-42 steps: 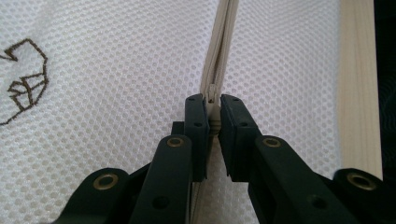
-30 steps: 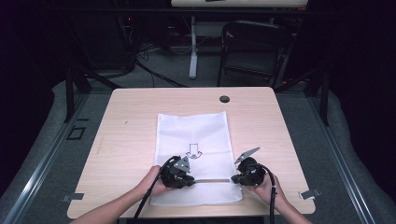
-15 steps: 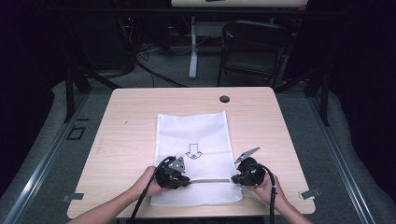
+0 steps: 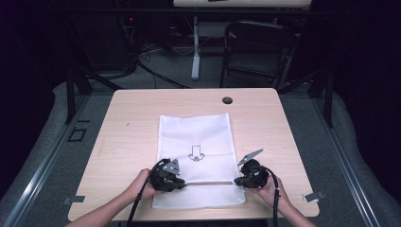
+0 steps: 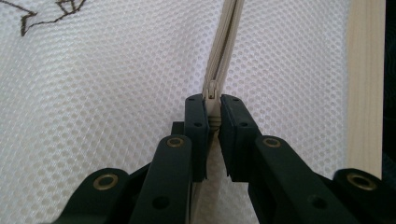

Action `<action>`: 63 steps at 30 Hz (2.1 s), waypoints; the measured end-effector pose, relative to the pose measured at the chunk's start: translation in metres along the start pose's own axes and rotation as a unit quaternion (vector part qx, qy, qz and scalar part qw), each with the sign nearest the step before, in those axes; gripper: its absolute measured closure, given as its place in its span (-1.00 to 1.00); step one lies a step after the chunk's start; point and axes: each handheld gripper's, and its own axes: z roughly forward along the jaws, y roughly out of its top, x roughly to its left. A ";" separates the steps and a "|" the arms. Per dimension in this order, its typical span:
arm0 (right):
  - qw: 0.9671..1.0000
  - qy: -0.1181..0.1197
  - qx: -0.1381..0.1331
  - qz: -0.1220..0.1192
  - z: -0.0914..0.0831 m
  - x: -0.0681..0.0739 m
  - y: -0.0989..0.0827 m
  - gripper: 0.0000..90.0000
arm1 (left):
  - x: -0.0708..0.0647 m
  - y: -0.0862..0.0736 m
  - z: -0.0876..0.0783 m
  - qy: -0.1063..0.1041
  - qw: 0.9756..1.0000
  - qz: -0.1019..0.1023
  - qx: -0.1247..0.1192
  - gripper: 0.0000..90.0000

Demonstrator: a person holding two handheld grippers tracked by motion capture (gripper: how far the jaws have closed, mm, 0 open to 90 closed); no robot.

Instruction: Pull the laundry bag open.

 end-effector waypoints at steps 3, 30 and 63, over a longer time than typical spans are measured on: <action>1.000 0.000 0.000 0.000 0.000 0.000 0.000 1.00 | 0.001 -0.005 -0.004 0.001 1.000 -0.005 -0.001 0.82; 1.000 -0.001 -0.001 0.004 0.000 0.001 0.000 1.00 | 0.010 -0.046 -0.037 0.034 0.999 -0.033 0.015 0.82; 1.000 0.008 -0.009 -0.004 -0.002 0.002 0.001 0.47 | 0.014 -0.077 -0.065 0.049 0.991 -0.118 -0.032 0.28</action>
